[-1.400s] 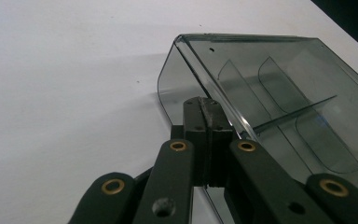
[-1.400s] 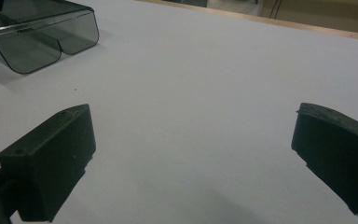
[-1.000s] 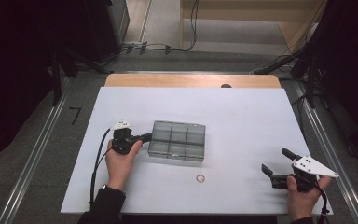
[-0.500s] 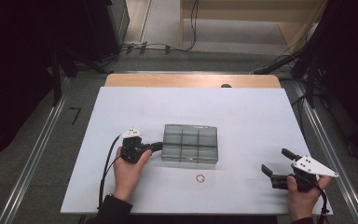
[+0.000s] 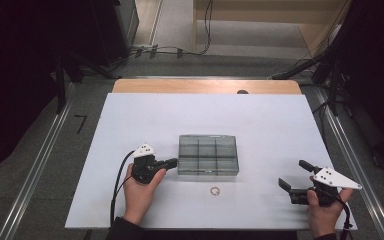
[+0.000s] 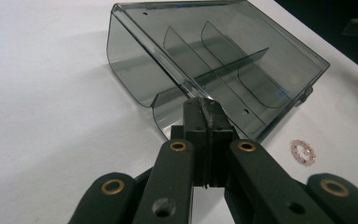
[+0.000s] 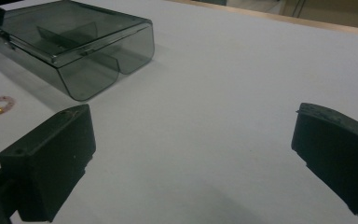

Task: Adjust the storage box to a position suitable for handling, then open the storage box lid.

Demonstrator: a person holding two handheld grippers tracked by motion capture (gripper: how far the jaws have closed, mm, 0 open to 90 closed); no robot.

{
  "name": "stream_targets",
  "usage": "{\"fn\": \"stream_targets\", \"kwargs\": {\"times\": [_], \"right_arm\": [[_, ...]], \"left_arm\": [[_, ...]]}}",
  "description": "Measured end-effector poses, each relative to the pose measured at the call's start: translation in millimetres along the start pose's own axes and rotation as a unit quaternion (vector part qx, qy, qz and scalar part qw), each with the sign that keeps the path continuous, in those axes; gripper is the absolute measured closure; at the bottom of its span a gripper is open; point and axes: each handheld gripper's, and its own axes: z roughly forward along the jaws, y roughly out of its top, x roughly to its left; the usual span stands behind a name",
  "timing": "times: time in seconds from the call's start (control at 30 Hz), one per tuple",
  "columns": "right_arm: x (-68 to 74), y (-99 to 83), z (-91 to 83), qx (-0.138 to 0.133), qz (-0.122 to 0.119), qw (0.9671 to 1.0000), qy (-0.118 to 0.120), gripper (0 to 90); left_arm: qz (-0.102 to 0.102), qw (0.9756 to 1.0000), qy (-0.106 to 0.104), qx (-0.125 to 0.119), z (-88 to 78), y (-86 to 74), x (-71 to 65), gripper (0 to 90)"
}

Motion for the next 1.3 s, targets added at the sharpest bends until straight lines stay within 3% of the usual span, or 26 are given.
{"fn": "stream_targets", "kwargs": {"times": [0.2, 0.37, 0.43, 0.47, 0.6, 0.63, 0.7, 0.87, 1.13, 1.3], "right_arm": [[8.6, 9.0, 2.1, -0.003, -0.004, 0.9996, 0.029, 1.7], [21.1, 25.0, 8.1, 0.007, -0.021, 0.9997, 0.003, 4.8], [23.6, 28.4, 10.2, 0.009, -0.019, 0.9998, 0.006, 6.3], [26.9, 32.7, 12.9, 0.006, -0.017, 0.9998, 0.003, 14.3], [30.4, 41.5, 18.9, 0.011, -0.016, 0.9997, 0.017, 18.9], [31.5, 47.4, 22.4, 0.006, -0.014, 0.9999, 0.001, 31.8], [31.7, 50.2, 24.1, 0.002, -0.01, 0.9999, -0.007, 34.9], [30.4, 61.9, 36.3, 0.015, -0.005, 0.9999, 0.005, 50.4], [28.0, 73.9, 52.7, 0.035, -0.007, 0.9986, 0.04, 67.3], [27.7, 80.0, 67.4, 0.052, -0.012, 0.995, 0.085, 82.9]], "left_arm": [[0.009, 0.9999, -0.006, -0.007, -3.5, -2.4, -2.1, 89.0], [0.01, 0.9999, -0.007, -0.003, -1.8, -4.3, -2.0, 89.0], [0.011, 0.9999, -0.006, -0.004, -1.6, -4.6, -2.0, 89.0], [0.012, 0.9999, -0.007, -0.004, -1.6, -4.9, -1.9, 89.0], [0.011, 0.9999, -0.007, -0.003, -1.6, -5.8, -1.7, 89.0], [0.011, 0.9999, -0.007, -0.004, -1.5, -6.0, -1.7, 89.0], [0.01, 0.9999, -0.007, -0.005, -1.5, -5.9, -1.7, 89.0], [0.009, 0.9999, -0.008, -0.007, -1.3, -5.7, -1.3, 89.0], [0.009, 0.9999, -0.01, -0.008, -1.2, -6.3, -0.8, 89.1], [0.01, 0.9999, -0.012, -0.008, -1.3, -6.9, -0.6, 89.1]]}}
